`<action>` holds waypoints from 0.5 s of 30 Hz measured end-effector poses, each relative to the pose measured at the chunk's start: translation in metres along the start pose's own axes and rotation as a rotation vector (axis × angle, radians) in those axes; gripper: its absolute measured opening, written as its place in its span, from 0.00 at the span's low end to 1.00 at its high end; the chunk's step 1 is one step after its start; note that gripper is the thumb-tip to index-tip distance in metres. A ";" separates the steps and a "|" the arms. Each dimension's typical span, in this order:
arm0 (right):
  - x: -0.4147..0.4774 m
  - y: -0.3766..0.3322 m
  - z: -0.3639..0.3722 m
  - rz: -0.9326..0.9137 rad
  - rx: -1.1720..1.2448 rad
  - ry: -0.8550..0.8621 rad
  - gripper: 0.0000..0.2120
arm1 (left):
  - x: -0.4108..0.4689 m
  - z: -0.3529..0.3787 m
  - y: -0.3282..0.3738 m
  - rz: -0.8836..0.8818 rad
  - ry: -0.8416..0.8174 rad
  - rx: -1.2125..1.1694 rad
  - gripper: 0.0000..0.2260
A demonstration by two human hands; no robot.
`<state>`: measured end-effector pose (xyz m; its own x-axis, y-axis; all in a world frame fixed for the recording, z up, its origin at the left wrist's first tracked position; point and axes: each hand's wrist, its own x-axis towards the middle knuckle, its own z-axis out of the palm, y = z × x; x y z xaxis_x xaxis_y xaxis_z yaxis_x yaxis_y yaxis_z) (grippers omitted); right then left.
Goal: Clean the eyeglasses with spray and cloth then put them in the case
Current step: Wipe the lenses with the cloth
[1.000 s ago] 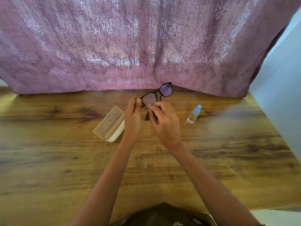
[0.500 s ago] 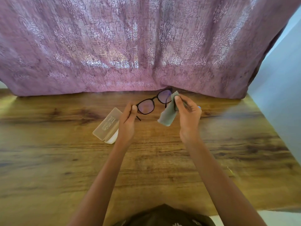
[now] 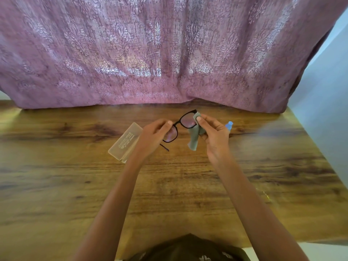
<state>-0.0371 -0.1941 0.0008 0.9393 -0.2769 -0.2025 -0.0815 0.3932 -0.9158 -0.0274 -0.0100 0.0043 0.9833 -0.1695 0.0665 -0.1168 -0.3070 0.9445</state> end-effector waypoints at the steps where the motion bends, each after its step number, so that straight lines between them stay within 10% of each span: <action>1: 0.000 0.001 0.000 -0.003 0.000 0.001 0.05 | 0.005 0.001 0.002 0.005 -0.031 0.072 0.12; 9: 0.001 0.004 -0.002 -0.197 -0.090 0.025 0.06 | 0.016 0.006 0.015 0.055 -0.115 0.162 0.10; 15: -0.004 0.009 -0.003 -0.771 -0.705 0.079 0.10 | 0.015 0.008 0.017 0.109 -0.071 0.158 0.14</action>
<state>-0.0425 -0.1916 -0.0080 0.7968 -0.3017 0.5235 0.3308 -0.5072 -0.7958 -0.0156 -0.0253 0.0187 0.9520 -0.2735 0.1373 -0.2478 -0.4257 0.8703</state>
